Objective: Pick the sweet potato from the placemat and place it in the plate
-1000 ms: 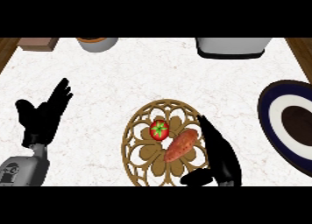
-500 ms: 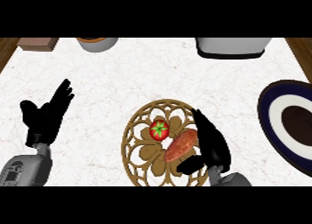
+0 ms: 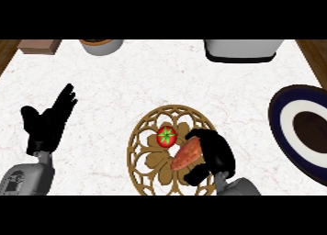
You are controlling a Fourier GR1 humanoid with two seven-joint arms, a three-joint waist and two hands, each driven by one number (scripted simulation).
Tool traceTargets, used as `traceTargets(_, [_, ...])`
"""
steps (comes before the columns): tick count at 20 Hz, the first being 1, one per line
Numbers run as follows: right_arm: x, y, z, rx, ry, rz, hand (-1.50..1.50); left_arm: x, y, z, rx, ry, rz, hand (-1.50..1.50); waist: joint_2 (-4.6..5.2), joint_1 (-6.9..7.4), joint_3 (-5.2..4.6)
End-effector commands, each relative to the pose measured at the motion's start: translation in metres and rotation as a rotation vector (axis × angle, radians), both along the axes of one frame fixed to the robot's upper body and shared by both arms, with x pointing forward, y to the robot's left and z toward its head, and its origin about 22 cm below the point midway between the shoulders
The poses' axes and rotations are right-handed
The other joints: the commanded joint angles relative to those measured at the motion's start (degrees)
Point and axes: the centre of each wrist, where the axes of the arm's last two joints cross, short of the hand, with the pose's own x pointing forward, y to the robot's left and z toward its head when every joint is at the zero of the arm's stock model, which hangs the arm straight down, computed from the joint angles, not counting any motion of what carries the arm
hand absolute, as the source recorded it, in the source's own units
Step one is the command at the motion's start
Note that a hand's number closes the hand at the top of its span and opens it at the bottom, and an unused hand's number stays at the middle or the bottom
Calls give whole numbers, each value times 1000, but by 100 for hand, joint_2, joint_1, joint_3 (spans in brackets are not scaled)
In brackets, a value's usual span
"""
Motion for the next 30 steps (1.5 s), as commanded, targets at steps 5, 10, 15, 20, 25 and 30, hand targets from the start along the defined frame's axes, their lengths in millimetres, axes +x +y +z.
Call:
traceTargets(5, [-9, 16, -20, 48, -25, 48, 150, 10, -3, 2, 4, -1, 5, 0, 52, 15, 42])
traceTargets(10, [9, -22, -2, 66, -116, 47, 150, -11, -3, 3, -6, -2, 3, 0, 43, 24, 43])
traceTargets(15, [14, -40, 76, 99, -252, 133, 150, -20, 19, 9, 10, 6, -2, 0, 25, 14, 41])
traceTargets(20, [9, -59, 106, 24, -540, -20, 150, 3, -5, 6, -9, 14, 5, 0, 18, -95, 41])
traceTargets(25, [6, -85, 138, -70, -821, -276, 150, -5, 4, 4, 4, -5, 32, 0, 10, -82, 40])
traceTargets(30, [-14, -115, 159, -81, -840, -482, 150, 8, 1, 0, 1, 6, 21, 0, 41, -83, 38])
